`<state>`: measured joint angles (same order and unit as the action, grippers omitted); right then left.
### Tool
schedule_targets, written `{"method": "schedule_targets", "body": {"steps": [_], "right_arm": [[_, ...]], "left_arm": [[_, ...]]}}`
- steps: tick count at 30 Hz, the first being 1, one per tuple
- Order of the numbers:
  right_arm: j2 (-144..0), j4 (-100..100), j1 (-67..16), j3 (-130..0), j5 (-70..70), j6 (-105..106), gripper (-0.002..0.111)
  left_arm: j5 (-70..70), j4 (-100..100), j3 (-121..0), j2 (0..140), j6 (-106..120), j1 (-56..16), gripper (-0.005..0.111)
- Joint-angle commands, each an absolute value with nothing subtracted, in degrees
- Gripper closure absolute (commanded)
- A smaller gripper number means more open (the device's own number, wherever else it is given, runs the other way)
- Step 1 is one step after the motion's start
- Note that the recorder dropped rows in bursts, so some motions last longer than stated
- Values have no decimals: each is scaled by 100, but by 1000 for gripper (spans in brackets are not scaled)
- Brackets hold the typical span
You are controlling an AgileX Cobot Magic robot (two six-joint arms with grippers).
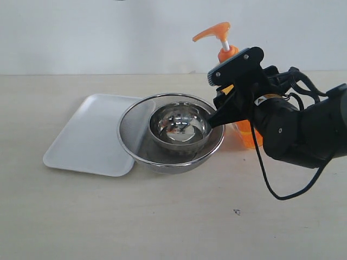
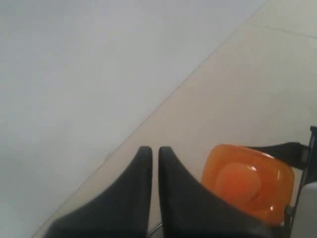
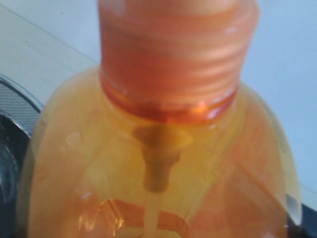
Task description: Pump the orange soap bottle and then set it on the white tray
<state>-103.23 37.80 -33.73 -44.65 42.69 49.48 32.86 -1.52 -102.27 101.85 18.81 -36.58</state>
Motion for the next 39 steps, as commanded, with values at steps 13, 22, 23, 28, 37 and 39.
{"method": "schedule_targets", "body": {"steps": [13,22,23,28,37,39], "right_arm": [[-10280,3715,-3373,-4527,4440,4895,108],[-10280,3715,-3373,-4527,4430,4884,108],[-10280,3715,-3373,-4527,4430,4884,108],[-10280,3715,-3373,-4527,4430,4884,108],[-10280,3704,-3373,-4527,4407,4885,108],[-10280,3704,-3373,-4527,4407,4885,108]], "left_arm": [[5042,-1190,-11365,10891,2893,-3370,102],[6447,-3206,-12185,11450,4147,-2881,102],[6487,-3278,-12252,11516,4157,-2867,102],[6478,-3406,-12536,11770,4157,-2856,102],[6101,-3532,-12598,11961,4312,-2856,102],[6101,-3532,-12598,11971,4330,-2856,102]]}}
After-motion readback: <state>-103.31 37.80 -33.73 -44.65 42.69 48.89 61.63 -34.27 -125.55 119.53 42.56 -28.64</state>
